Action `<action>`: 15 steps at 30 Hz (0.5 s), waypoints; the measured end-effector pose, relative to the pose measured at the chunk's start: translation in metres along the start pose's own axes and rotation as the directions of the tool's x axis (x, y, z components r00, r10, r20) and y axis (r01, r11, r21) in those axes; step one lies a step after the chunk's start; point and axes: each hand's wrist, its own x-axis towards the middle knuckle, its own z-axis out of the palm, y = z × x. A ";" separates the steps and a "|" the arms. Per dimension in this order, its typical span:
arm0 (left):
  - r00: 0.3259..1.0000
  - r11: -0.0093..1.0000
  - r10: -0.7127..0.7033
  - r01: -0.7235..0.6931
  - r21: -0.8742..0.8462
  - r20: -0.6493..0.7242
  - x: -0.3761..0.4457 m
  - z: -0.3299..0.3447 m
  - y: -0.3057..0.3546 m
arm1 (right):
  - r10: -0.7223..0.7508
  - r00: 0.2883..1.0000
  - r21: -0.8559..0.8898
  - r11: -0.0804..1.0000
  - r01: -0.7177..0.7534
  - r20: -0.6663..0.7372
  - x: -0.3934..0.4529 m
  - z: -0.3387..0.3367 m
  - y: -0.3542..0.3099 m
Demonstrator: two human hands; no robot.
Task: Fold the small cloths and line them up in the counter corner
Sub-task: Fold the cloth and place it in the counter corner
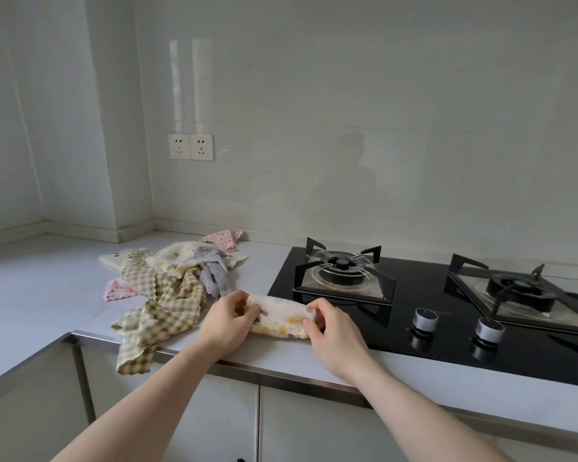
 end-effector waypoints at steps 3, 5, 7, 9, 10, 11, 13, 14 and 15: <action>1.000 1.000 0.013 -0.013 -0.020 0.011 -0.003 -0.002 0.003 | -0.003 1.000 0.038 0.999 0.002 0.016 -0.001 -0.003 -0.001; 0.999 0.999 0.017 -0.016 -0.044 0.035 -0.008 -0.006 0.010 | -0.005 0.999 0.085 0.996 0.002 0.034 -0.004 -0.007 -0.002; 0.998 0.998 0.019 -0.015 -0.065 0.055 -0.010 -0.009 0.013 | -0.008 0.999 0.134 0.991 0.002 0.043 -0.005 -0.011 -0.002; 0.997 0.996 0.019 -0.012 -0.091 0.075 -0.010 -0.010 0.013 | -0.013 0.999 0.187 0.982 0.004 0.048 -0.005 -0.013 -0.002; 0.996 0.995 0.020 -0.012 -0.104 0.083 -0.009 -0.009 0.013 | -0.016 0.998 0.211 0.977 0.004 0.054 -0.004 -0.013 -0.001; 0.996 0.993 0.029 -0.019 -0.113 0.086 -0.008 -0.008 0.012 | -0.019 0.998 0.234 0.972 0.004 0.063 -0.004 -0.013 -0.001; 0.995 0.991 0.049 -0.037 -0.130 0.087 -0.008 -0.006 0.011 | -0.015 0.997 0.288 0.958 -0.007 0.074 -0.004 -0.011 0.001; 0.995 0.989 0.047 -0.034 -0.145 0.088 -0.007 -0.005 0.010 | -0.004 0.997 0.318 0.948 -0.022 0.081 -0.004 -0.010 0.001; 0.995 0.986 0.037 -0.021 -0.166 0.096 -0.005 -0.004 0.011 | 0.008 0.996 0.337 0.941 -0.037 0.085 -0.004 -0.010 0.002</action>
